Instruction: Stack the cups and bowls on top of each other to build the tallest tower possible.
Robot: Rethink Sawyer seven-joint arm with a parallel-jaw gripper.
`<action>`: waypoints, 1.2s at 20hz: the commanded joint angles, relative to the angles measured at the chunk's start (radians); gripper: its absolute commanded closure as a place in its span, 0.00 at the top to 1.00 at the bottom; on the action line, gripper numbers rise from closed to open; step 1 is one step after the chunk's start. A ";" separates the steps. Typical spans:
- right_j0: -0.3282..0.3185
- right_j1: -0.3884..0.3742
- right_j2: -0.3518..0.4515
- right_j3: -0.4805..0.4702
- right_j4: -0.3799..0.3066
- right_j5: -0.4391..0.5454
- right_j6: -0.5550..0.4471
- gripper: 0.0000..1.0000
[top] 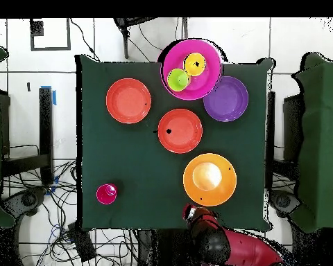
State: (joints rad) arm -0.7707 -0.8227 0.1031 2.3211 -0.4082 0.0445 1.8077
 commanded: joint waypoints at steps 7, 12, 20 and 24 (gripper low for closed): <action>0.028 0.012 0.115 -0.085 0.049 0.115 0.074 1.00; 0.058 0.030 0.100 -0.131 0.054 0.121 0.079 1.00; 0.144 0.093 0.068 -0.208 0.087 0.093 0.121 1.00; 0.179 0.103 0.057 -0.237 0.114 0.097 0.127 1.00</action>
State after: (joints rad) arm -0.6503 -0.7948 0.1274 2.1928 -0.3475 0.0575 1.8077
